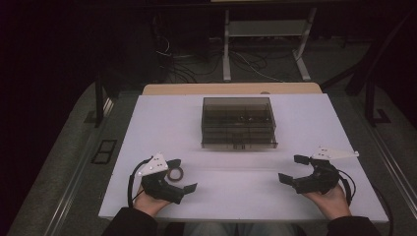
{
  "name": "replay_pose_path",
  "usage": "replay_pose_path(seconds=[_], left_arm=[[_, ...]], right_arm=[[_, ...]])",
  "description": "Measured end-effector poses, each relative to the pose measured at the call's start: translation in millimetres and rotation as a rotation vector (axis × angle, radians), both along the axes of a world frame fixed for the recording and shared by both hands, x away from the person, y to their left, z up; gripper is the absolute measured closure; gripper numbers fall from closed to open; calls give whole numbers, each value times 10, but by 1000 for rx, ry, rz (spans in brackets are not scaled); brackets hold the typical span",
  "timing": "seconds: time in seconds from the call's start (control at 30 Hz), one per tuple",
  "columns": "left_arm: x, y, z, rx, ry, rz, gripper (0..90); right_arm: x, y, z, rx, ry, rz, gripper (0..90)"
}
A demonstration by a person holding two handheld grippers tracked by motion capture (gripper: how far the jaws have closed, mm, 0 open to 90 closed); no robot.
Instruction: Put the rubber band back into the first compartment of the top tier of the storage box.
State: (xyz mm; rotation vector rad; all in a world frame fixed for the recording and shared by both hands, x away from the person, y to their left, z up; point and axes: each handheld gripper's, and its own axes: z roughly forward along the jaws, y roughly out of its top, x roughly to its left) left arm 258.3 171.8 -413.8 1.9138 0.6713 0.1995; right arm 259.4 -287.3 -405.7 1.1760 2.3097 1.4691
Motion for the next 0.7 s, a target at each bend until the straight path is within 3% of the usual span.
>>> replay_pose_path(seconds=[0.43,0.7], left_arm=[[-30,-6,51,-4,6,4,0],[-35,-44,124,40,2,-12,0]], right_arm=[[-5,-15,-9,-4,21,25,6],[-1,-13,-45,3,41,26,6]])
